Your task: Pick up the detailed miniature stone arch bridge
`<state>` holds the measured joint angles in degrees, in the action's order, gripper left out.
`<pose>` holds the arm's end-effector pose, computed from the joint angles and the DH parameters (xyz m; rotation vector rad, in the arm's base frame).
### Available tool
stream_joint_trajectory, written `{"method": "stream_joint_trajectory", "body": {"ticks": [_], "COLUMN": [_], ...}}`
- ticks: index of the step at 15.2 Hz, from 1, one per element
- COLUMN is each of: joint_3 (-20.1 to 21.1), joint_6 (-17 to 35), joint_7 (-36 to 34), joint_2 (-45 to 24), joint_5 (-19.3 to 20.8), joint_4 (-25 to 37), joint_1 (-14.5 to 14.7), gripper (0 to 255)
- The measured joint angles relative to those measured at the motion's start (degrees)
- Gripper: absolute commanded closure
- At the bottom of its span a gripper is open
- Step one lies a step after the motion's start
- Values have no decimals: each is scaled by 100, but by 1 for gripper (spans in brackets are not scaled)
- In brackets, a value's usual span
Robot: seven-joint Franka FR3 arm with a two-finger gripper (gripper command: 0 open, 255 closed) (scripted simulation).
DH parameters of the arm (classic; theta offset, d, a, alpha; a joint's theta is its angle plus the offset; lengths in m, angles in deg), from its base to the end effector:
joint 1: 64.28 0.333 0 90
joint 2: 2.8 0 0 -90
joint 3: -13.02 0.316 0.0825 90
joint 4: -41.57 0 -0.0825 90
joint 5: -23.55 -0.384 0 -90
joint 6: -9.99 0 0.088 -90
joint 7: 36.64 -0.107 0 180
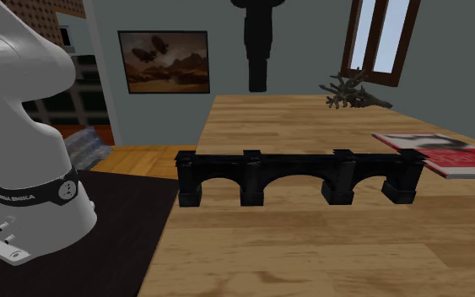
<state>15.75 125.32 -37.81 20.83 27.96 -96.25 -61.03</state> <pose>0.4213 0.0405 0.4683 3.0489 0.1716 0.0374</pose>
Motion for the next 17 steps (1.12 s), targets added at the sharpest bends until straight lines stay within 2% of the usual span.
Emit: {"method": "stream_joint_trajectory", "body": {"ticks": [9, 17], "joint_3": [146, 179], "joint_6": [784, 1347], "joint_7": [175, 158], "joint_2": [-2065, -2601], "joint_5": [-148, -132], "joint_4": [862, 758], "joint_1": [200, 236], "gripper": [0, 0]}}
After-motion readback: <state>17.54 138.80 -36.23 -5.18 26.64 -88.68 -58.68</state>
